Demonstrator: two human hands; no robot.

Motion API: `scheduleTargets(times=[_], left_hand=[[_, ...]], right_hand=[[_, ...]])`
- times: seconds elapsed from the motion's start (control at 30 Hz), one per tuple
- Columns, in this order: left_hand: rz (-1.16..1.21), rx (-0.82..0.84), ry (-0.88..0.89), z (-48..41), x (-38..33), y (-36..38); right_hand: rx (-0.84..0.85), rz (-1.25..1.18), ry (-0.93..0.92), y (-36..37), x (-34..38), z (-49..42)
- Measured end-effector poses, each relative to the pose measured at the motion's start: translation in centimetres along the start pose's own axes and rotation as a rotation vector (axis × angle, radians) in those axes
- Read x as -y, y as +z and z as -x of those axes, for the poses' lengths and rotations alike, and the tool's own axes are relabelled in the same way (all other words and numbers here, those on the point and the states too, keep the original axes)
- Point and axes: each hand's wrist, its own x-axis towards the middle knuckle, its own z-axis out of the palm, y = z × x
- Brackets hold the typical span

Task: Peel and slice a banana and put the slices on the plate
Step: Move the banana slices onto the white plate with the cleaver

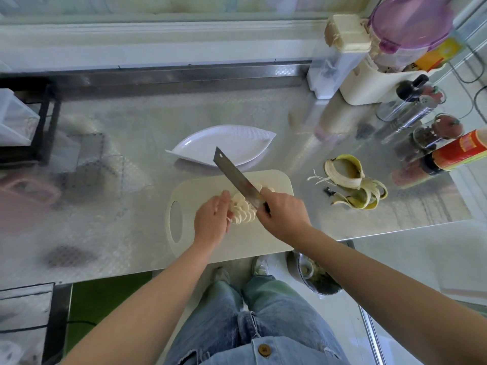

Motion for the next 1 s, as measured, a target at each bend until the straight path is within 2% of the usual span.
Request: scheduleTargets(times=[0.07,0.1,0.17,0.27,0.37,0.57,0.77,0.83,1.0], left_hand=[[0.253,0.103,-0.112,0.2,-2.1,0.6],[0.308,0.135,-0.143,0.3,-2.8,0.9],[0.317,0.127,-0.183,0.4,-3.7,1.4],[0.305,0.021,-0.281,0.0,-3.0,1.8],[0.347,0.000,-0.334,-0.1,-2.3,1.5],[0.499,0.116,-0.324,1.1,-2.7,0.9],[0.374,0.213,-0.191,1.4,-2.9,0.6],[0.361,0.173,-0.142,1.5,-3.3,0.3],[0.393,0.035,-0.070,0.6,-4.3,-0.1]], right_hand=[[-0.028,0.060,-0.053,0.0,0.1,0.2],[-0.031,0.087,-0.090,0.1,0.1,0.4],[-0.030,0.118,-0.167,0.5,0.2,0.8],[-0.023,0.083,-0.250,0.7,0.2,1.4],[0.071,-0.004,-0.277,0.7,-0.1,1.8],[0.102,-0.114,-0.277,0.6,-0.6,2.0],[0.094,-0.267,-0.216,0.5,-0.7,1.6],[0.133,-0.380,-0.199,0.2,-0.7,1.3],[0.095,-0.568,-0.222,-0.8,-0.2,-0.4]])
